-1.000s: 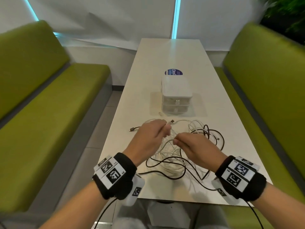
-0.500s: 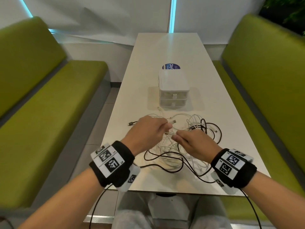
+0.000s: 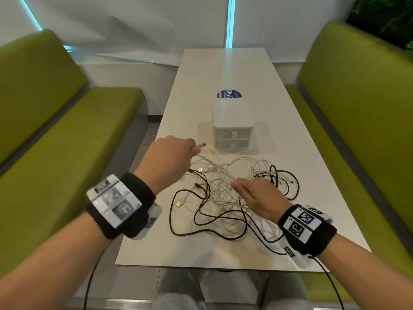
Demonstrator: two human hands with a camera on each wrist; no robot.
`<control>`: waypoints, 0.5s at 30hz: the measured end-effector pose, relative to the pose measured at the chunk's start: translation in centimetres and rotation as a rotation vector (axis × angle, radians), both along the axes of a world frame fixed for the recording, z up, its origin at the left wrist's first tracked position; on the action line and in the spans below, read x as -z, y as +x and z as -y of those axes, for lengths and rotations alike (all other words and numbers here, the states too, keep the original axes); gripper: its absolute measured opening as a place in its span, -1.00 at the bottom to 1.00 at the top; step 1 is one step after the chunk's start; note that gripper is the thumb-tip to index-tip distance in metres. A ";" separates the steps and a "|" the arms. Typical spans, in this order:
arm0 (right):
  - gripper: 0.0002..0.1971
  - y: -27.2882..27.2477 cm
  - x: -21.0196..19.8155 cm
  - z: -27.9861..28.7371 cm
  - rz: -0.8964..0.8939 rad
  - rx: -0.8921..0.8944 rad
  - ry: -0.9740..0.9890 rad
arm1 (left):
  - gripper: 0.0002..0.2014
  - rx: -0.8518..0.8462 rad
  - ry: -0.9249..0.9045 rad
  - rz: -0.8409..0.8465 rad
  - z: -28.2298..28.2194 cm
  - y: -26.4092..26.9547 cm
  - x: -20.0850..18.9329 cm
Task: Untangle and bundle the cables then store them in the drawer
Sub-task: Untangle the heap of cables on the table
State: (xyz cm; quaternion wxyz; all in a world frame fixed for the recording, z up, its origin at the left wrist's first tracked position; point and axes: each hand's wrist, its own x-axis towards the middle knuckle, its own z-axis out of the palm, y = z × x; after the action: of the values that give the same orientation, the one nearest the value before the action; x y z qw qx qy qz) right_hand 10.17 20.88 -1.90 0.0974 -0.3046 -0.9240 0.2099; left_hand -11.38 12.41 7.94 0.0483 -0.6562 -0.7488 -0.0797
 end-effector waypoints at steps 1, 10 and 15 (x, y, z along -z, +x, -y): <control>-0.57 -0.1 0.1 0.2 0.036 -0.001 0.023 | -0.65 -0.033 0.038 -0.034 0.0 0.5 0.7; -0.59 -0.2 -1.3 0.7 -0.076 0.014 0.029 | -0.69 0.255 0.092 0.244 -0.6 6.9 5.4; -0.48 0.4 -0.7 1.0 -0.171 -0.057 0.050 | -0.64 0.259 0.149 0.206 -0.3 5.9 5.6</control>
State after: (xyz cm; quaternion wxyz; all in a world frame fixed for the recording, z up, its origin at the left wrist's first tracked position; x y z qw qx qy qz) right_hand 10.56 19.87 -1.17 0.1776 -0.2564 -0.9255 0.2148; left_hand -5.46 12.73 2.31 0.0091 -0.7300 -0.6512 -0.2072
